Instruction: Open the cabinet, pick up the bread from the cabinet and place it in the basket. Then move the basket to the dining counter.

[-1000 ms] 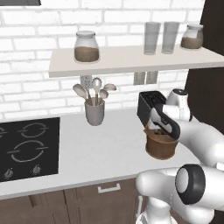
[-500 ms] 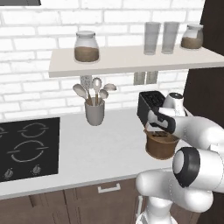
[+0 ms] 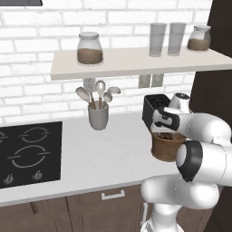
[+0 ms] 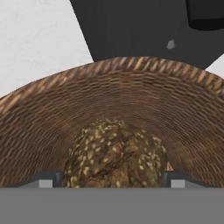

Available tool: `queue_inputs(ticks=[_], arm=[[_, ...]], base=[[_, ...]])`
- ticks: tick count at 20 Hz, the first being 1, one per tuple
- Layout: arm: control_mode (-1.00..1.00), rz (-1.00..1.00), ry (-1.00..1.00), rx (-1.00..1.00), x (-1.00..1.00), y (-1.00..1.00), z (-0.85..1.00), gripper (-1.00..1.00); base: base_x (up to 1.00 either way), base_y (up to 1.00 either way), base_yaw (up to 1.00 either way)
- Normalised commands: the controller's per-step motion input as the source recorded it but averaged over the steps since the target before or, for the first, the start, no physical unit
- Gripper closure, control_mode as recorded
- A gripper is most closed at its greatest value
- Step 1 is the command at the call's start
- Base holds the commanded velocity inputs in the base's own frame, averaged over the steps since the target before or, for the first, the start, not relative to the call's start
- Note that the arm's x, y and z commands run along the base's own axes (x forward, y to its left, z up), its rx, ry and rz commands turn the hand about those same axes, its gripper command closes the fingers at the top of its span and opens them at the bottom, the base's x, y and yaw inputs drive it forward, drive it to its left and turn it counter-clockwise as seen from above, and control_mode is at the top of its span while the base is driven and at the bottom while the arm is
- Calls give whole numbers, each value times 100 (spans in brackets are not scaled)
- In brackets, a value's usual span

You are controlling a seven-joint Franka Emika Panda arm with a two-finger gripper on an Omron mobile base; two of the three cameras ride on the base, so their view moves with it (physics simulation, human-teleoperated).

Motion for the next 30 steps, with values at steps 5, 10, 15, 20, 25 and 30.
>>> queue_inputs(ticks=[5, 10, 15, 20, 25, 30], arm=[[-100, 0, 0, 0, 0, -4, -8, -100], [-100, 0, 0, 0, 0, 0, 0, -100], [-100, 0, -2, 0, -21, 0, 7, -100], [-100, -4, -1, 0, -32, 0, 28, -100], [-100, -9, -2, 0, -47, 4, 46, -100], [-100, -22, -2, 0, -51, 16, 47, -100]], base=[[0, 0, 0], [0, 0, 0], [0, 0, 0], [0, 0, 0], [0, 0, 0], [0, 0, 0]])
